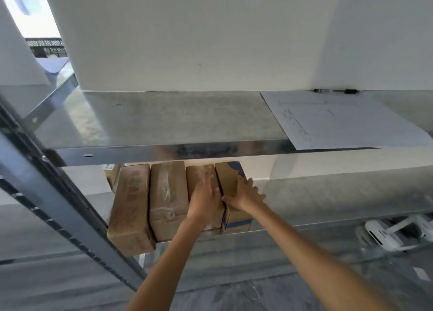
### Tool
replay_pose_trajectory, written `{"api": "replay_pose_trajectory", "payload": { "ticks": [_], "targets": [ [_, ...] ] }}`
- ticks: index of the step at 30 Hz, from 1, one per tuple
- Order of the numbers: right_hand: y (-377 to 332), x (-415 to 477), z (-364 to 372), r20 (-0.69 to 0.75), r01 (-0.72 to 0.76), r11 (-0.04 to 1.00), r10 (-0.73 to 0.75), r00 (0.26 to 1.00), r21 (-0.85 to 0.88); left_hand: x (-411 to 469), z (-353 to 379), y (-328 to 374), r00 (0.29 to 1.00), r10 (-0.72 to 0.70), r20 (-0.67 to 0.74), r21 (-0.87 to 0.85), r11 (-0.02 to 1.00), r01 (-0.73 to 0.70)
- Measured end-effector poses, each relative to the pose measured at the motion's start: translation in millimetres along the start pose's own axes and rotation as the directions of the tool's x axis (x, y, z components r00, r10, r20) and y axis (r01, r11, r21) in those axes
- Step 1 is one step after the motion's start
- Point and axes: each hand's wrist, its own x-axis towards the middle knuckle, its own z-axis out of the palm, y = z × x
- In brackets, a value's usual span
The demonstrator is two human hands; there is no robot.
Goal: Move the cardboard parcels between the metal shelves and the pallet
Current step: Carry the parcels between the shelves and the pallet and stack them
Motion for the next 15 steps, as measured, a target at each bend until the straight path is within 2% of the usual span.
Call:
{"api": "replay_pose_trajectory", "payload": {
  "ticks": [5,8,10,12,15],
  "targets": [
    [9.7,7.2,10.6,-0.169,0.081,0.995,-0.07,0.983,0.06,3.0,12.0,-11.8,0.995,-0.086,-0.043,0.12,0.989,0.091],
    [25.0,10.1,-1.5,-0.256,0.122,0.977,-0.075,0.964,0.174,4.9,12.6,-12.6,0.997,-0.076,-0.026,0.126,0.989,0.079],
    [39.3,9.0,-10.9,-0.311,0.191,0.949,-0.109,0.944,0.25,1.3,11.8,-6.8,0.999,-0.025,-0.033,0.043,0.999,0.027],
    [57.1,5.4,-19.6,-0.363,0.278,0.904,-0.152,0.919,0.325,-8.4,13.4,5.2,0.997,-0.004,-0.082,-0.11,0.994,-0.005],
    [81.4,-8.7,-38.8,-0.374,0.366,0.735,-0.164,0.913,0.571,-23.2,22.8,24.5,0.979,-0.022,-0.205,-0.28,0.959,-0.036]
  ]
}}
